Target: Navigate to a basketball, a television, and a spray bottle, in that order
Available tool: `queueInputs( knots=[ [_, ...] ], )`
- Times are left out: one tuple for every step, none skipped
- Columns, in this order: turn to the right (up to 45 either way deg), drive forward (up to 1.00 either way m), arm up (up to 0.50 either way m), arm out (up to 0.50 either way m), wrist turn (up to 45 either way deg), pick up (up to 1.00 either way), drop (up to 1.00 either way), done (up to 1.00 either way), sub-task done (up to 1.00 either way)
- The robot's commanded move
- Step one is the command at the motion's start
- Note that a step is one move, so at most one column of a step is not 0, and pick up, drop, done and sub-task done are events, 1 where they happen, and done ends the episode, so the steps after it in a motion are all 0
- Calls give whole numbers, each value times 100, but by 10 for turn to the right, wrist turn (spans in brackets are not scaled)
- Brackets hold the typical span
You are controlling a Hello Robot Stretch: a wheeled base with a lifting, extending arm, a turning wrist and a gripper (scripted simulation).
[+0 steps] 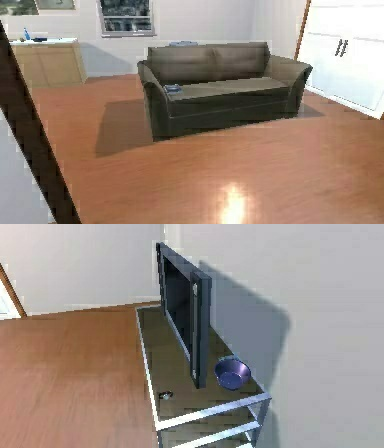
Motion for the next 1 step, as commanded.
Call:
queueInputs(
  knots=[
    [-150, 0, 0, 0, 0, 0, 0, 0, 0]
  ],
)
